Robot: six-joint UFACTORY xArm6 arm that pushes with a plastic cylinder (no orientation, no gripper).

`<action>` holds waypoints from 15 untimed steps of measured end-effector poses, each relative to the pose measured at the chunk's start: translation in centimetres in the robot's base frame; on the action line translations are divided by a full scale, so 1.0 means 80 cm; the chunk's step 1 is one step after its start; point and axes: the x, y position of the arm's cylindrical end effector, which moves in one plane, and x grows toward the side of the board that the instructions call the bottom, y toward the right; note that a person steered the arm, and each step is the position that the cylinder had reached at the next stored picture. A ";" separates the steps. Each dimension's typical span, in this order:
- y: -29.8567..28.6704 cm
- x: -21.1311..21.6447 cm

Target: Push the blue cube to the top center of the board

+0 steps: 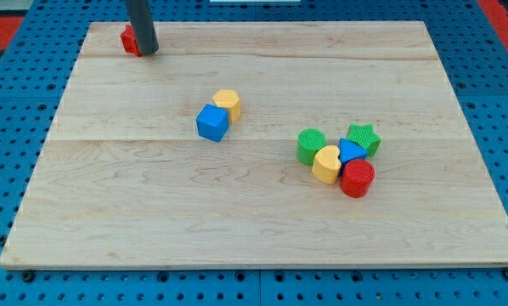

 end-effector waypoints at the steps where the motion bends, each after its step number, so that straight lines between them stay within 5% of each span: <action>1: 0.013 0.084; 3: 0.015 0.228; 4: 0.082 0.304; 6: 0.154 0.260; 7: 0.153 0.194; 8: 0.056 0.116; 10: -0.032 0.137; 13: 0.117 0.031; 15: 0.039 -0.003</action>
